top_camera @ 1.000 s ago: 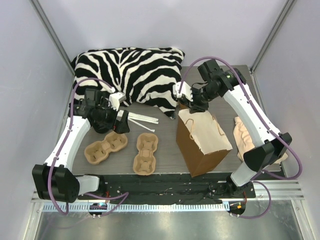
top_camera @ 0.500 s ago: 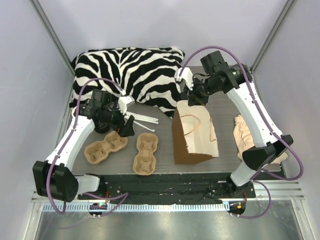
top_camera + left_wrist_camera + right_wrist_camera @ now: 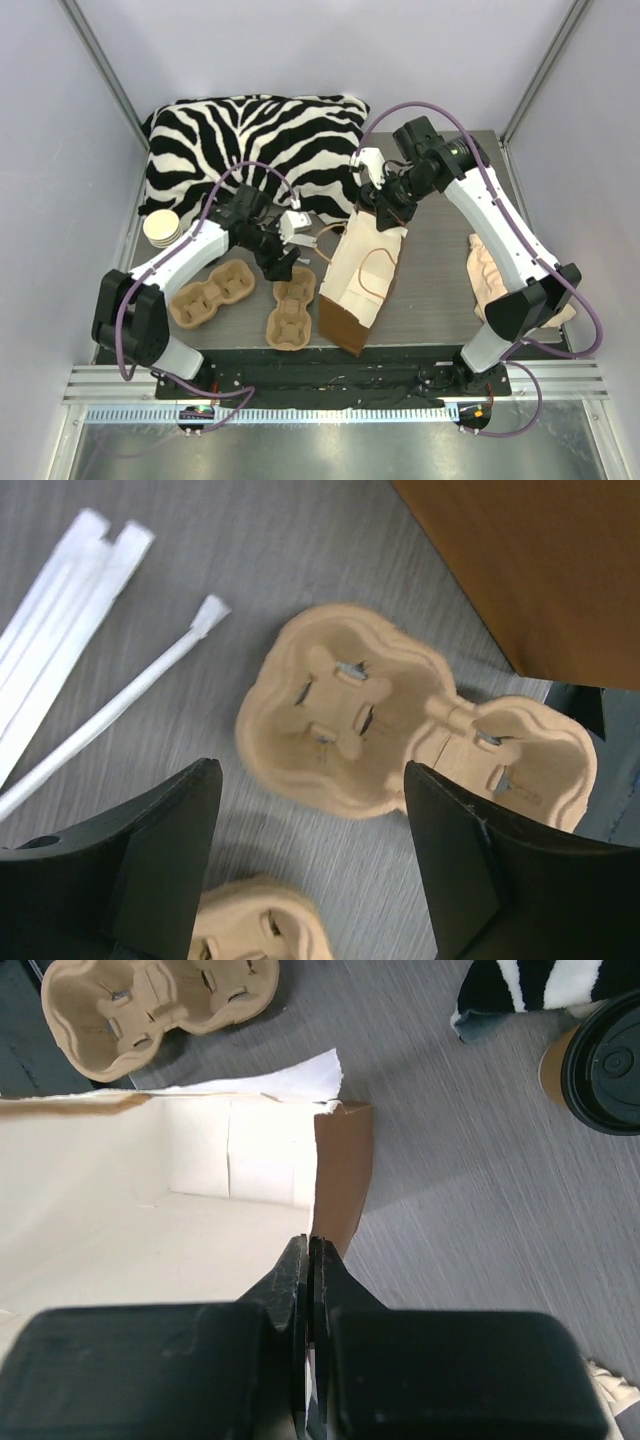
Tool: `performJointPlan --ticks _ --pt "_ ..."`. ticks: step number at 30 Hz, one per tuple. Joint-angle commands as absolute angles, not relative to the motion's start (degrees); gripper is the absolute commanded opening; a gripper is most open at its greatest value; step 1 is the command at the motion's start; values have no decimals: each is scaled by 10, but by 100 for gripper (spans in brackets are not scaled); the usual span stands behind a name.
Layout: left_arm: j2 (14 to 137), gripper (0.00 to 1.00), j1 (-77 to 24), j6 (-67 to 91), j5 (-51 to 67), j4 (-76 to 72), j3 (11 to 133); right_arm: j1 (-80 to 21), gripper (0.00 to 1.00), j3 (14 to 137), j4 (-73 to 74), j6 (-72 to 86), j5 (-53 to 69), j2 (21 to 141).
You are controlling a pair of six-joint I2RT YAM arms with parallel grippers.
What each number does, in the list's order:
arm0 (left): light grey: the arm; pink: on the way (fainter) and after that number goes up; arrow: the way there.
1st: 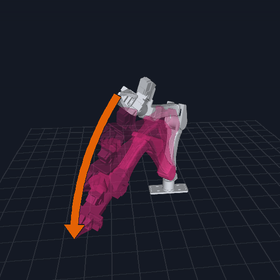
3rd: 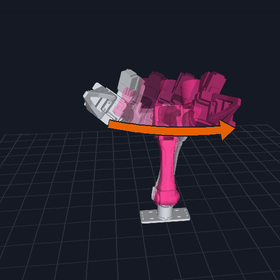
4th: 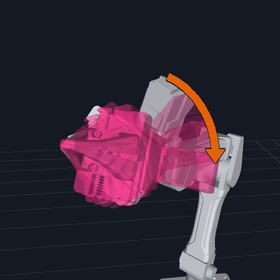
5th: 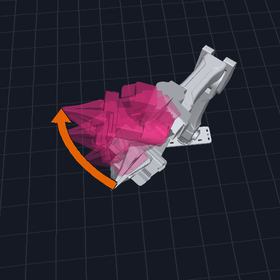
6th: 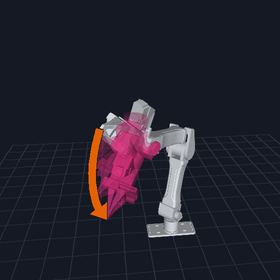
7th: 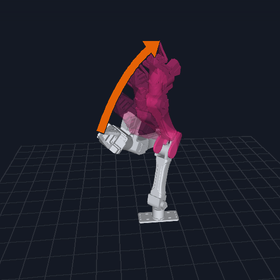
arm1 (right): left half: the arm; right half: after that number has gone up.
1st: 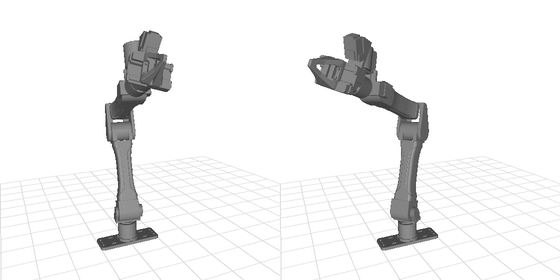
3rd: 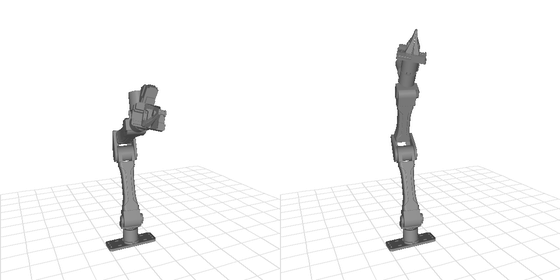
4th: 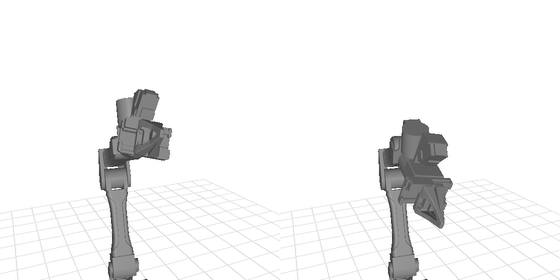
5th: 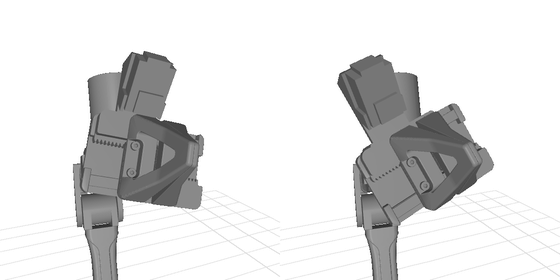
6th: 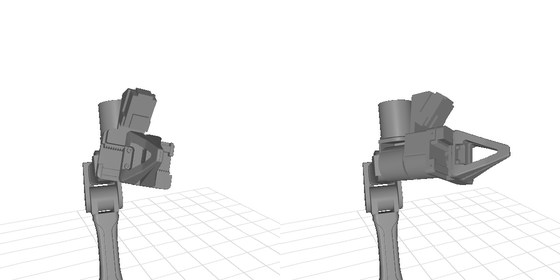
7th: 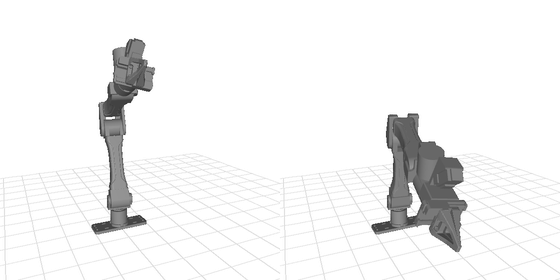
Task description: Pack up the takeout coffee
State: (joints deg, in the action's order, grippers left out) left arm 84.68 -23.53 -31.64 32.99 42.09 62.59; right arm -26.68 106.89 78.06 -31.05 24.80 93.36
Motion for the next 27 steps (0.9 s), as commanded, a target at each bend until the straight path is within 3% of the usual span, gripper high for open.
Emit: performJointPlan --ticks 1,22,27 --pt "874 75 -268 -351 316 383 637 -270 1 1063 856 -289 262 904" --pt "954 68 -279 -454 313 364 645 -270 1 1060 855 -305 277 909" --pt "1003 53 -258 -454 347 399 681 -269 1 1066 859 -308 279 912"
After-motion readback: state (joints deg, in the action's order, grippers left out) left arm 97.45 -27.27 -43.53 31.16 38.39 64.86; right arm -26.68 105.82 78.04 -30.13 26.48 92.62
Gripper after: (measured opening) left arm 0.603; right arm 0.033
